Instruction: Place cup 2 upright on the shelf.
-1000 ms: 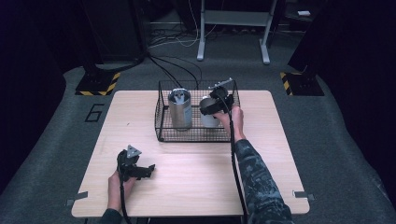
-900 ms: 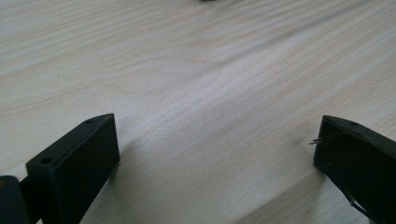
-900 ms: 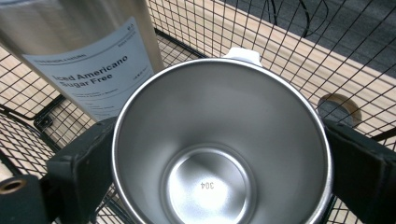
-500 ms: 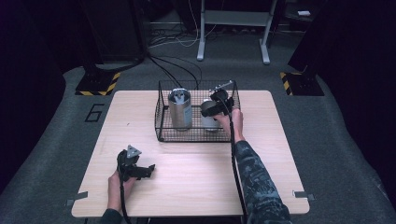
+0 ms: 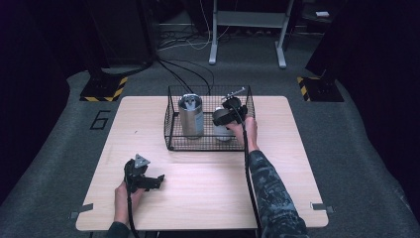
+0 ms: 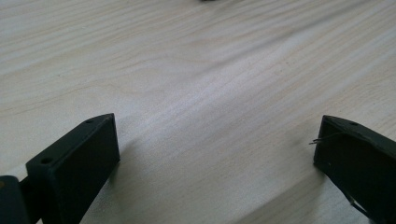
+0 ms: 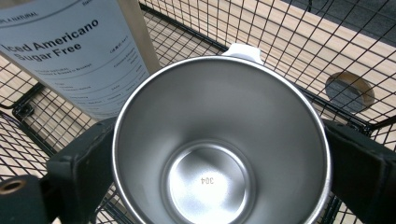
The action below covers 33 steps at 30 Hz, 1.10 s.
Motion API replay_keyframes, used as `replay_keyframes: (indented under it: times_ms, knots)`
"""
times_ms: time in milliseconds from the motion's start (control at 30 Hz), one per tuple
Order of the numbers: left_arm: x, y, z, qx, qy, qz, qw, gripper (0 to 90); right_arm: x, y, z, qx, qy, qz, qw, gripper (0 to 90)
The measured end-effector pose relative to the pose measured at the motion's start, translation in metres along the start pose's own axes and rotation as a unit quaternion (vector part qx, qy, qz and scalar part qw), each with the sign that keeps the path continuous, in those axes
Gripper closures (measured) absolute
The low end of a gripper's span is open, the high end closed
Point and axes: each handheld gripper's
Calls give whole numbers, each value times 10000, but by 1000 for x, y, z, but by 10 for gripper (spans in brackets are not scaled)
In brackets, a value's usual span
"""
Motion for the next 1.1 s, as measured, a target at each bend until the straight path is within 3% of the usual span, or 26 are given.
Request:
replay_keyframes:
  times_ms: [933, 1100]
  knots:
    - [0, 0, 0, 1, -1, 0, 10000, 1, -13, -8, 0, -58, -102, -180, 9998, 51]
    - [0, 0, 0, 2, -2, 6, 10000, 1, -12, -10, -5, -112, -117, -199, 9997, 0]
Point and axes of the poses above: each handheld gripper's, and its own axes: z roughly forward along the jaws, x roughly out of its top, y roughly to its right, and after that the axes turned 8 degrees about x, right-handed
